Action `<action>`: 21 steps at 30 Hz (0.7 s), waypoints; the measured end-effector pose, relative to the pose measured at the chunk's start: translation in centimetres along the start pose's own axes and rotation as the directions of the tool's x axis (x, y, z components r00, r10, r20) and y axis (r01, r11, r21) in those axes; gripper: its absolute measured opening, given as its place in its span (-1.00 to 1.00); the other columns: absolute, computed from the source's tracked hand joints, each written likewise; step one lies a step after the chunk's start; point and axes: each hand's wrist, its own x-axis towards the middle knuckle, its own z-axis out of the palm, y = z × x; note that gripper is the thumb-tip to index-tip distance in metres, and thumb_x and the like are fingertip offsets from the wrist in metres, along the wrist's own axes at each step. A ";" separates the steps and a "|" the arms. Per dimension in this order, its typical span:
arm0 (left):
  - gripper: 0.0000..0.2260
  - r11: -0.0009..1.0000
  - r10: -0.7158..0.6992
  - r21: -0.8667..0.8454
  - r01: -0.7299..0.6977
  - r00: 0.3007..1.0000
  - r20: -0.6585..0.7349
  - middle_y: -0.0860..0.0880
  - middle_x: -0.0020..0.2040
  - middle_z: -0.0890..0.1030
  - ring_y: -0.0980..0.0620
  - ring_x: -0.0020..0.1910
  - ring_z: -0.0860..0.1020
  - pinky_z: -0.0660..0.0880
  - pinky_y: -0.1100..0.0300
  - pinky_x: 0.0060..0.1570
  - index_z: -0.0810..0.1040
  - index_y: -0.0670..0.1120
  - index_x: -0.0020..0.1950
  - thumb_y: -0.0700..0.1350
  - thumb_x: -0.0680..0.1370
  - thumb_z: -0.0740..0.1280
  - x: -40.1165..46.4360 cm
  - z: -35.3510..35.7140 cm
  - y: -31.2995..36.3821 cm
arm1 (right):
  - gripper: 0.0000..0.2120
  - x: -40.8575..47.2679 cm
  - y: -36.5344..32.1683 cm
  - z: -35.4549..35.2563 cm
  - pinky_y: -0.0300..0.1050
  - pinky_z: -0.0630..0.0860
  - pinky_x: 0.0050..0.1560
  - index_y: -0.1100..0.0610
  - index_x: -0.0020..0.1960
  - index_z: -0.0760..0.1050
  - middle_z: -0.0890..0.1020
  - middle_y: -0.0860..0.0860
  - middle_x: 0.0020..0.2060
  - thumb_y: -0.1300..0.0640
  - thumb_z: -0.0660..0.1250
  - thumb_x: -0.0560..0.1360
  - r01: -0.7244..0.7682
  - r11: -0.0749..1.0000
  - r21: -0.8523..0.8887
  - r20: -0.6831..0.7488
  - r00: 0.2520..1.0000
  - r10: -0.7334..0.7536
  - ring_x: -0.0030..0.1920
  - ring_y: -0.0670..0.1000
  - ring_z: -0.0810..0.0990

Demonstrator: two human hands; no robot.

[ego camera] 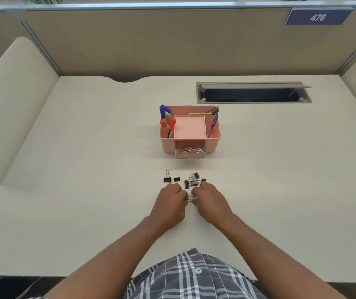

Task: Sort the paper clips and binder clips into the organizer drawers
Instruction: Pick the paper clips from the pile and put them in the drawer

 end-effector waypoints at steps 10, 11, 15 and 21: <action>-0.92 0.999 -0.005 0.038 0.005 1.000 0.010 -0.08 -0.14 0.54 -0.12 -0.11 0.47 0.42 0.01 -0.12 0.56 -0.11 -0.13 -0.13 0.53 0.31 -0.3 0.2 -0.1 | -0.87 -0.2 -0.5 0.3 0.05 0.48 -0.05 0.18 0.03 0.48 0.48 0.11 0.06 0.27 0.18 0.54 0.005 0.998 -0.067 0.033 0.999 -0.003 0.10 0.15 0.44; -0.92 0.999 -0.007 0.043 0.007 1.000 0.009 -0.08 -0.15 0.54 -0.12 -0.12 0.47 0.42 0.01 -0.12 0.56 -0.10 -0.13 -0.14 0.52 0.31 -0.4 0.2 -0.1 | -0.86 -0.3 -0.6 0.3 0.04 0.48 -0.05 0.18 0.03 0.48 0.47 0.11 0.06 0.27 0.18 0.54 0.009 0.997 -0.073 0.031 1.000 -0.007 0.10 0.15 0.43; -0.97 0.999 -0.051 -0.003 0.051 0.999 -0.020 -0.06 -0.17 0.54 -0.12 -0.16 0.48 0.39 0.05 -0.17 0.50 -0.10 -0.11 -0.18 0.50 0.34 -0.7 0.4 0.2 | -0.86 -0.4 -0.6 0.4 0.03 0.47 -0.05 0.18 0.02 0.47 0.47 0.11 0.06 0.30 0.17 0.53 0.029 0.997 -0.074 0.019 0.999 -0.028 0.10 0.14 0.42; -0.85 0.991 -0.127 0.017 0.129 0.989 -0.070 -0.08 -0.10 0.59 -0.13 -0.12 0.51 0.48 0.00 -0.11 0.55 -0.13 0.04 -0.16 0.49 0.38 -0.3 0.2 0.0 | -0.90 -0.8 -0.5 0.8 0.01 0.42 -0.09 0.16 0.00 0.44 0.52 0.10 0.00 0.27 0.18 0.55 0.056 0.996 -0.066 -0.016 0.998 -0.057 0.05 0.14 0.46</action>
